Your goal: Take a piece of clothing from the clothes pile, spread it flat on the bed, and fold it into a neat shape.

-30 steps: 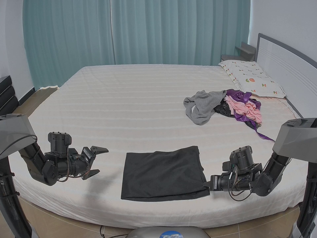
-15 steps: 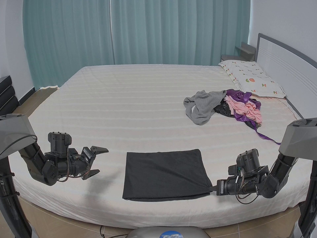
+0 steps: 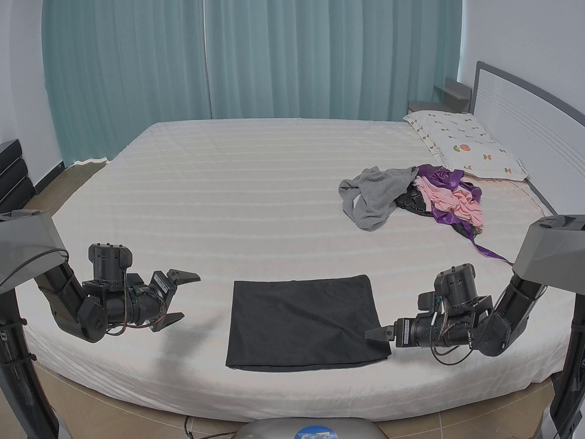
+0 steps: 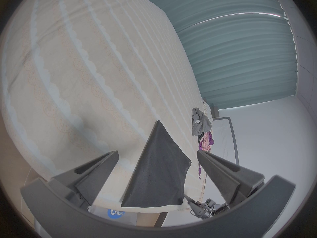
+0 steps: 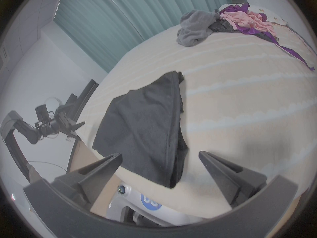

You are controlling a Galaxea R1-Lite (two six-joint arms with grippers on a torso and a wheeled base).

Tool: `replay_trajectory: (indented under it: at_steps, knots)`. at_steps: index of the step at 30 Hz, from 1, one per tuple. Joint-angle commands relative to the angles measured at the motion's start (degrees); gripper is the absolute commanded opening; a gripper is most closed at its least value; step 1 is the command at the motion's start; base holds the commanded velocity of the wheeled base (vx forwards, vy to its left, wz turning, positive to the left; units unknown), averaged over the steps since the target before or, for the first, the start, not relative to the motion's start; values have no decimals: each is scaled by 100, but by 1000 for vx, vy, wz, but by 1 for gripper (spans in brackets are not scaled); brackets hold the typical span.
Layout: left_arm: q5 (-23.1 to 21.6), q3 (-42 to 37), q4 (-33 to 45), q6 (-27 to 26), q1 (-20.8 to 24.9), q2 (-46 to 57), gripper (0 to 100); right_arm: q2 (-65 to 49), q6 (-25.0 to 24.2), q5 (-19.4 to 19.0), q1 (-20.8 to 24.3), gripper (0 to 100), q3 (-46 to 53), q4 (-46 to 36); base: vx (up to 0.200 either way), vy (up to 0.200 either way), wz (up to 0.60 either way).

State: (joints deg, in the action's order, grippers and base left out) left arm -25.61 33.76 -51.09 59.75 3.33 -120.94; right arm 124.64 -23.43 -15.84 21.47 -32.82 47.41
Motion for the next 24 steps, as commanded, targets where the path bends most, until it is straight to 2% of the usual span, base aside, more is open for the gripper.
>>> replay_trajectory:
  at_steps: [1,8,9,10,15,24]
  knots:
    - [4,-1,3,2,1,-8,100,421,-408,-34,-134,100,-972,-56,0,0,0]
    - [4,-1,-6,2,1,-8,100,1151,-1612,-42,-196,100,-2431,-206,0,0,0]
    - [4,-1,-6,2,1,-8,100,1151,-1612,-42,-196,100,-2431,-206,0,0,0]
    - [4,-1,-6,2,1,-8,100,1238,-1876,-60,-204,100,-2818,-496,0,0,0]
    - [4,-1,-6,2,1,-8,100,1405,-1964,-34,-231,100,-3565,-1155,0,0,0]
    - [4,-1,-15,2,1,-8,100,1792,-1955,10,-354,100,-3969,-1217,0,0,0]
